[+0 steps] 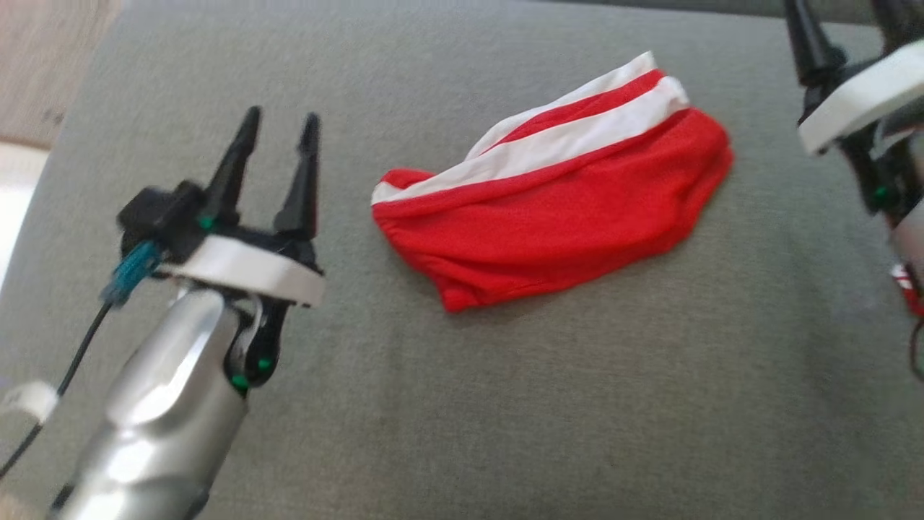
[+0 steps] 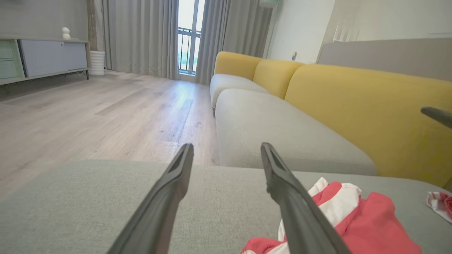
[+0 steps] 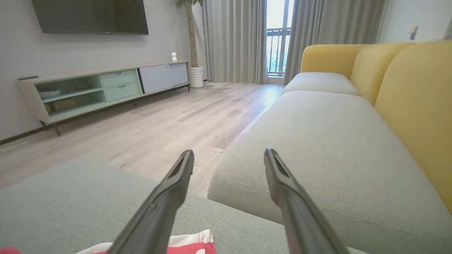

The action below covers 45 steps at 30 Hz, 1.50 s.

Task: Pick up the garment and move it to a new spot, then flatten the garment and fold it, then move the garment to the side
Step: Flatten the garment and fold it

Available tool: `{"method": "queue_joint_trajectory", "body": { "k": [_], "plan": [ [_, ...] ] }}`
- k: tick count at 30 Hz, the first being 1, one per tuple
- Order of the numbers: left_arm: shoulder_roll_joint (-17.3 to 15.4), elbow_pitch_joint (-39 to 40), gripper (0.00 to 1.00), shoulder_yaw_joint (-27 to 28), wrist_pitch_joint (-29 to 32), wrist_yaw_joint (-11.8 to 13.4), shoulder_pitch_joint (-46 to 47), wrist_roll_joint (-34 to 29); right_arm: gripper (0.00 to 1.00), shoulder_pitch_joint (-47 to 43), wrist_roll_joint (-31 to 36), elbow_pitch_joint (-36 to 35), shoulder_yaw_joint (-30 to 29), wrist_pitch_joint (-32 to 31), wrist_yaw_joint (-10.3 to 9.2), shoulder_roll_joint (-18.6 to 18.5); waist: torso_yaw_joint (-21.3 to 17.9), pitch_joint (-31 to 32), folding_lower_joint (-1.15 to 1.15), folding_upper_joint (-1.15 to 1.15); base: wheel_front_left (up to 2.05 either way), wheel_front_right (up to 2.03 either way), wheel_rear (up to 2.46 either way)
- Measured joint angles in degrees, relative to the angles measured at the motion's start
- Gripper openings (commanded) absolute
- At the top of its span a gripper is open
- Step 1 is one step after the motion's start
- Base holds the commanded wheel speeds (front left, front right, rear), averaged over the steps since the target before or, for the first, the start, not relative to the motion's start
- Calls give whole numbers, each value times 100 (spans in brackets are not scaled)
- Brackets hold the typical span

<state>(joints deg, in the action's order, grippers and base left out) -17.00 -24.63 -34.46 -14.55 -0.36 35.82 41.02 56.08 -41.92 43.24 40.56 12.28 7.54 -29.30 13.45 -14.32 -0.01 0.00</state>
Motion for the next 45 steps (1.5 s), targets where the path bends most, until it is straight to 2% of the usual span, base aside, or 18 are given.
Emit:
{"method": "queue_joint_trajectory", "body": {
  "k": [5, 10, 16, 21, 26, 34, 36, 40, 45],
  "plan": [
    [0, 654, 100, 745, -15, 98, -780, -304, 100, -664, 182, -172, -638, 156, 0, 368, -314, 320, 0, 0, 0, 0, 0],
    [165, 1058, 100, 1287, -15, 140, -1658, -573, 100, -1611, 614, -388, -1511, 194, 0, 929, -616, 627, 0, 0, 0, 0, 0],
    [463, 1156, 100, 1533, -15, 4, -2545, -951, 100, -3055, 1423, -982, -2716, 205, 0, 1729, -886, 944, 0, 0, 0, 0, 0],
    [757, 1178, 100, 1835, -15, -125, -3001, -1161, 100, -4121, 1857, -1604, -3345, 209, 0, 2392, -1032, 1102, 0, 0, 0, 0, 0],
    [984, 1176, 100, 2184, -14, -301, -3195, -1361, 100, -4636, 2105, -2061, -3609, 131, 0, 2536, -1070, 1136, 1, 0, 0, 0, 0],
    [1116, 1106, 100, 2340, -15, -525, -3136, -1638, 100, -4648, 2251, -2568, -3807, -261, 0, 2592, -941, 1004, 1, 0, 0, 0, 0],
    [1161, 1071, 100, 2339, -15, -556, -3088, -1686, 100, -4621, 1976, -2586, -3806, -431, 0, 2595, -884, 934, 2, 0, 0, 0, 0],
    [1234, 985, 100, 2314, -14, -620, -2973, -1689, 100, -4436, 1855, -2555, -3831, -710, 0, 2607, -750, 733, 2, 0, 0, 0, 0],
    [1290, 876, 100, 2279, -14, -631, -2728, -1730, 100, -3833, 1734, -2171, -3979, -1158, 0, 2609, -493, 460, 2, 0, 0, 0, 0]
  ]
}}
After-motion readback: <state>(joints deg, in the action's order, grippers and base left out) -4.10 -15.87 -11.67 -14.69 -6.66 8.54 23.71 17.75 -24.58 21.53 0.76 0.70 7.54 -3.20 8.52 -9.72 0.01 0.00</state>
